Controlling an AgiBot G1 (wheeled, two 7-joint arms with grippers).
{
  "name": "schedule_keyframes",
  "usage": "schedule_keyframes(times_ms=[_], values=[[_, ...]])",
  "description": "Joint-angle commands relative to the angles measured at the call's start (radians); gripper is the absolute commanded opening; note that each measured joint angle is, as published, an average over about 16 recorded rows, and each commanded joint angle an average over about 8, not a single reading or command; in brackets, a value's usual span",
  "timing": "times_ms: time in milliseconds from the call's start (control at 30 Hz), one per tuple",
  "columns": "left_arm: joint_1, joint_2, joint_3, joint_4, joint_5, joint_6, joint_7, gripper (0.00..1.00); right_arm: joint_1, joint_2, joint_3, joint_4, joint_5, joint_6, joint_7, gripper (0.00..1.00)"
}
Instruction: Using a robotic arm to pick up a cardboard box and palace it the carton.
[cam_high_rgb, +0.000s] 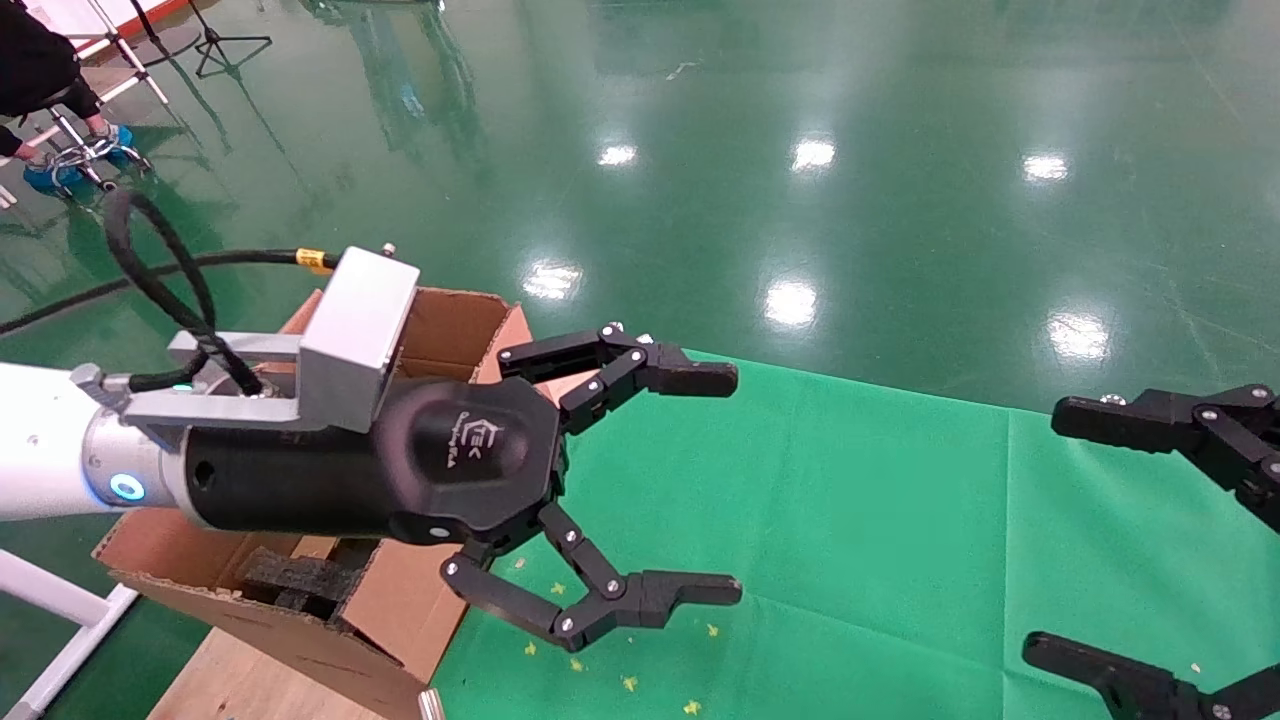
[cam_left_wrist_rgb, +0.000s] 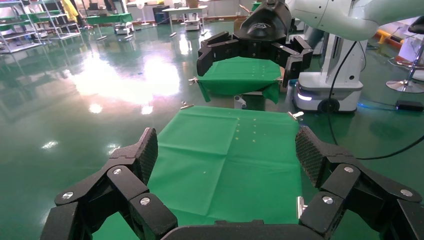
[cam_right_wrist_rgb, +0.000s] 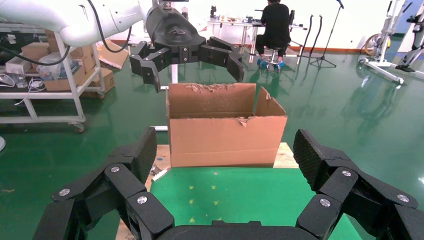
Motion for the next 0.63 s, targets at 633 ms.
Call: schedule_keyframes(times_ms=[633], values=[[-0.003, 0.001, 0.002, 0.004, 0.002, 0.0, -0.001, 1.0, 0.0, 0.0, 0.0, 0.0, 0.0, 0.0, 0.0, 1.0]])
